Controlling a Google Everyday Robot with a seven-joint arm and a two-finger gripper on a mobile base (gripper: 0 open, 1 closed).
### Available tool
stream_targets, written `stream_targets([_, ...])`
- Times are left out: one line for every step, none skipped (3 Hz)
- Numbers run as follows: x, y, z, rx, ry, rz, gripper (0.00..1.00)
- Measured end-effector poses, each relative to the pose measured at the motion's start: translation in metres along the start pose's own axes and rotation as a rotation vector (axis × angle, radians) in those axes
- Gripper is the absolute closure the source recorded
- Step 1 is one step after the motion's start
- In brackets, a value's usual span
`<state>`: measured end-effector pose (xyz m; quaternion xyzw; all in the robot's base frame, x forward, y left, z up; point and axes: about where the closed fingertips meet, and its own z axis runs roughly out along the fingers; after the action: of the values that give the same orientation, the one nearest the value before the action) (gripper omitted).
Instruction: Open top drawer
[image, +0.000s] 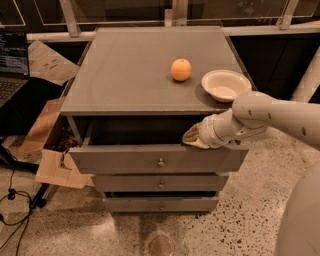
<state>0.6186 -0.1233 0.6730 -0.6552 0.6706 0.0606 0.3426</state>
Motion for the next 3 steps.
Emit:
stream_targets([0.0129, 0.0014, -0.0110, -0.025, -0.021, -0.005, 1.00])
stream_targets([0.0129, 0.0014, -0.0110, -0.025, -0.021, -0.005, 1.00])
stream_targets([0.0112, 0.0005, -0.0128, -0.027, -0.019, -0.007, 1.00])
